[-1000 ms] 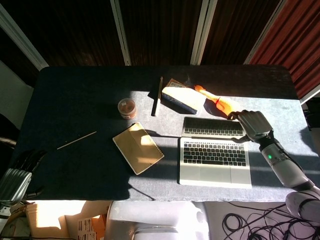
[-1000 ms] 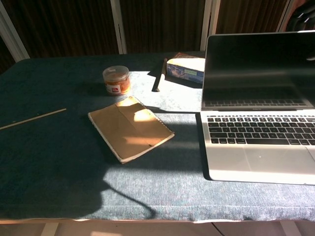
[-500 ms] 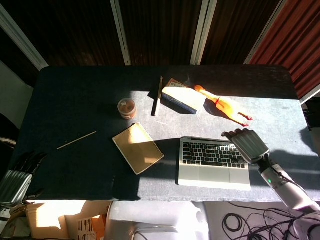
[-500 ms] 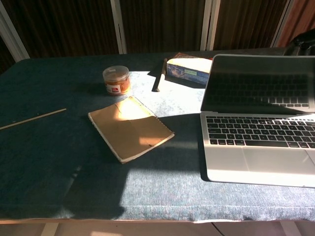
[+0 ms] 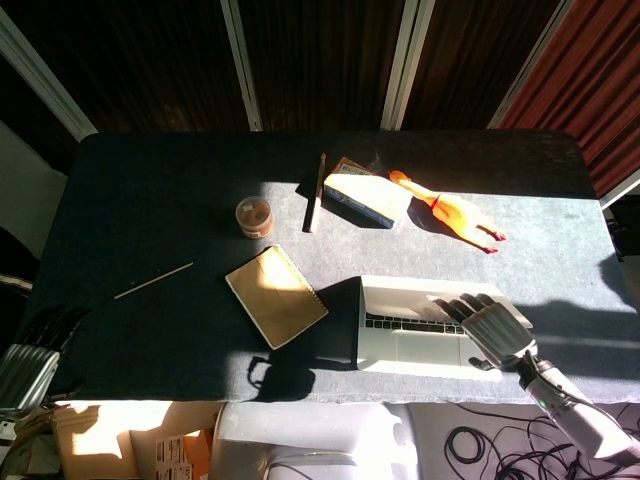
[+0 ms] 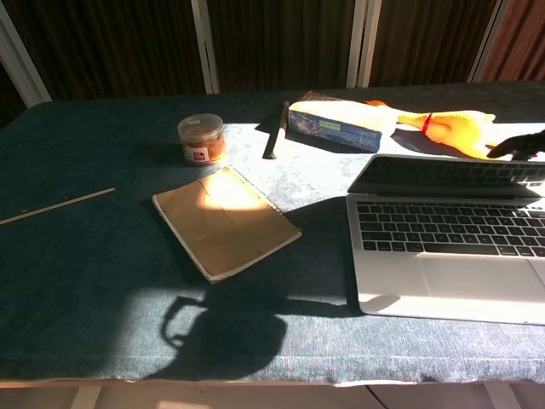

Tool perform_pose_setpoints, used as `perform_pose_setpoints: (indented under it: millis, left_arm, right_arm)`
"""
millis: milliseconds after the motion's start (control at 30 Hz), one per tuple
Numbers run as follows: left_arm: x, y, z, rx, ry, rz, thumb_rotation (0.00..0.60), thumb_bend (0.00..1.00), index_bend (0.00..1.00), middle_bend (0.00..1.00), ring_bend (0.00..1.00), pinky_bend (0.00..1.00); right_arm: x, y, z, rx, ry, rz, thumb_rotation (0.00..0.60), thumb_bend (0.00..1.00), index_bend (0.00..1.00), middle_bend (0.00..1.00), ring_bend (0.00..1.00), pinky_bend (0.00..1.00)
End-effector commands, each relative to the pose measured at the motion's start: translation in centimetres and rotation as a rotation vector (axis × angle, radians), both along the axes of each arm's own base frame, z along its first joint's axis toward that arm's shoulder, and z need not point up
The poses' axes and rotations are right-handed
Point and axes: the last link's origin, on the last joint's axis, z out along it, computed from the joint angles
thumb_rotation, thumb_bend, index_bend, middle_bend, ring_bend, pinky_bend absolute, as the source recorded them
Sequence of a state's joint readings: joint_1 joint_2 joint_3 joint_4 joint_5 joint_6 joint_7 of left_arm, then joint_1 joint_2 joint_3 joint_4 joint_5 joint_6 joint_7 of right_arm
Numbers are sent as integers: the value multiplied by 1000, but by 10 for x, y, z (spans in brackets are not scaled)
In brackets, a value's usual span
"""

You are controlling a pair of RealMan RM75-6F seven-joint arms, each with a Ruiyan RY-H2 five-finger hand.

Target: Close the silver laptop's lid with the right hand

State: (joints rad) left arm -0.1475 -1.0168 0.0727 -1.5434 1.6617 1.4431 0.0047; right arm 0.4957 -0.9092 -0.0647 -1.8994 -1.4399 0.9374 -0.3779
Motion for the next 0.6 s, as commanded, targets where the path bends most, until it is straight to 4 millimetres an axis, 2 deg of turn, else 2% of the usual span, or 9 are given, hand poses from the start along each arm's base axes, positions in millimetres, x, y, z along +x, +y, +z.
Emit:
perform_pose_setpoints:
  millis: [33, 400, 600]
  left_arm:
    - [-1, -1, 0, 0, 0, 4, 600, 42, 0, 103, 0, 93]
    - [-7, -6, 3, 6, -4, 19, 600, 42, 0, 103, 0, 93]
    - [-11, -6, 0, -1, -13, 29, 600, 42, 0, 103, 0, 93]
  right_arm:
    - [-6, 6, -7, 31, 2, -11, 600, 100, 0, 152, 84, 209]
    - [-26, 25, -27, 126, 28, -19, 600, 99, 0, 124, 83, 209]
    - [-37, 30, -40, 155, 34, -29, 600, 100, 0, 121, 83, 209]
